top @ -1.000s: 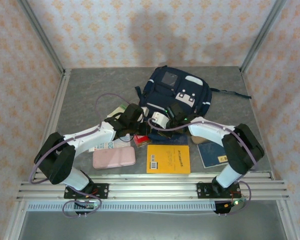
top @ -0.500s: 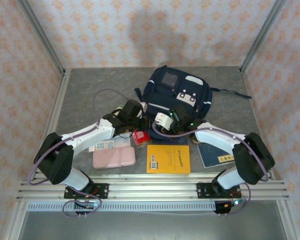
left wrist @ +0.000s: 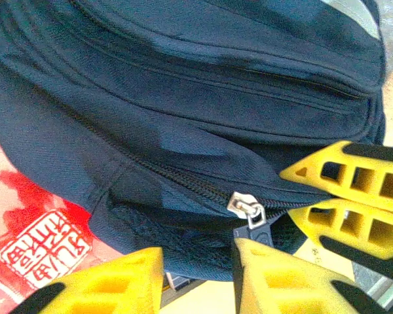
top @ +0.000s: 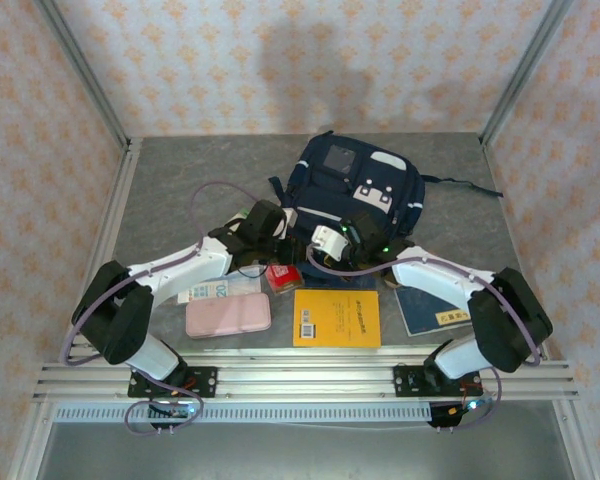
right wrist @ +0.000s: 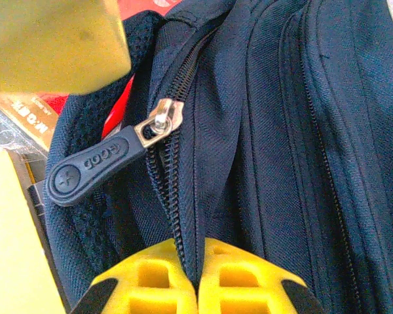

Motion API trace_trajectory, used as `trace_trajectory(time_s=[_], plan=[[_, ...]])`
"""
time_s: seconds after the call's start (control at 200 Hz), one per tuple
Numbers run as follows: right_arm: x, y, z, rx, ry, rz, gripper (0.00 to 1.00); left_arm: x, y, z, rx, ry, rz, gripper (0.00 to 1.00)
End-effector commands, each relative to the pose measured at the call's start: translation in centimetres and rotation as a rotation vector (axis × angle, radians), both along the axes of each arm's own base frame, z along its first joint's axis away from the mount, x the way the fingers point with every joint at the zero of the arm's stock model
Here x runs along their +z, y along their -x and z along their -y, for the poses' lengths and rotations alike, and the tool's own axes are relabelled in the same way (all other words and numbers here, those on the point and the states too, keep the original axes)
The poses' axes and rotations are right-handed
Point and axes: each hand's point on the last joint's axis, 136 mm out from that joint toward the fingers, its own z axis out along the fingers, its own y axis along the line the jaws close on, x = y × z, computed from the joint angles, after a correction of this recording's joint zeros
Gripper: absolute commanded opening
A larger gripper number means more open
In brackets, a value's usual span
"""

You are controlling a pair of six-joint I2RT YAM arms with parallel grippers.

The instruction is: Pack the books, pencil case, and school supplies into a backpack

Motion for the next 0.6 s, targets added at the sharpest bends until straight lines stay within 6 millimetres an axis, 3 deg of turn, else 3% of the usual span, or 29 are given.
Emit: trace_trajectory(time_s=[0.0,0.275,0.595], plan=[[2.2,-0.6,-0.5,-0.015,-0.071,0.047,0.00,1.8,0.0,0.8,0.020,0.087,0.026,0.40],[2.9,-0.6,-1.1,-0.029,-0.132,0.040,0.00,1.7,0.0,3.1,0.006,0.087,0.023,0.42],[5.3,-0.5,-1.9,-0.030,-0.227,0.063,0.00,-0.7,-1.1,2.4,0.043,-0.046,0.007,0.41]])
